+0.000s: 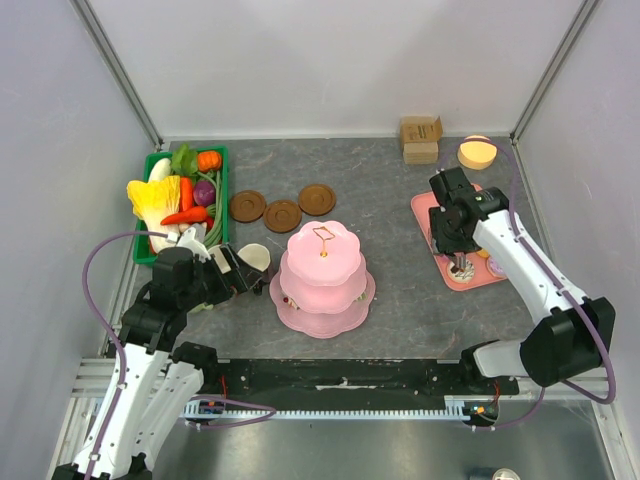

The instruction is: Serve the afternoon tea

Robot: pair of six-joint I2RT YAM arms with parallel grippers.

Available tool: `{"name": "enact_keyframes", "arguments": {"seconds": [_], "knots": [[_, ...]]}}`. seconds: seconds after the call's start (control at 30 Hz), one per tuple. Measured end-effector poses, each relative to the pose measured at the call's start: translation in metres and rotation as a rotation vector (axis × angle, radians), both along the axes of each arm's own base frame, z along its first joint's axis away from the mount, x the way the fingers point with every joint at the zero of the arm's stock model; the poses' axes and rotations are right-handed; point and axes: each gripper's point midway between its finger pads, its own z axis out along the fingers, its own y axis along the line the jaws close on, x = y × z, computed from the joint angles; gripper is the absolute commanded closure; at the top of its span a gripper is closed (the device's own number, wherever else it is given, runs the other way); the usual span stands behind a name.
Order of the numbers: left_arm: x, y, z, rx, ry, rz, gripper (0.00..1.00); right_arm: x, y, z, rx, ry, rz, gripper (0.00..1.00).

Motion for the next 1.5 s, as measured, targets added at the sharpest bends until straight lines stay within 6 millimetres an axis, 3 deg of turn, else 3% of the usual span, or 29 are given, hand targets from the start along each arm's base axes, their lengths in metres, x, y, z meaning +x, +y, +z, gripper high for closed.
{"name": "enact_keyframes", "arguments": {"seconds": [0.13,0.8,0.97,1.23,1.5], "knots": [[0.0,0.0,0.0,0.0,0.0,0.0,0.01,0.005,-0.001,0.005,-0.01,-0.015,-0.009,0.43],[0.0,0.0,0.001,-0.001,-0.004,0.0,0.01,0.013,-0.021,-0.027,-0.17,0.08,-0.111,0.46],[0.0,0.0,0.001,-0.001,-0.004,0.0,0.01,0.016,-0.018,-0.018,-0.142,0.031,-0.138,0.46],[0.0,0.0,0.001,-0.001,-0.007,0.0,0.01,0.01,-0.012,0.021,-0.023,-0.131,-0.182,0.46],[-0.001,0.0,0.003,-0.004,-0.016,0.0,0.01,-0.004,0.001,0.009,0.061,-0.087,-0.152,0.46]]}}
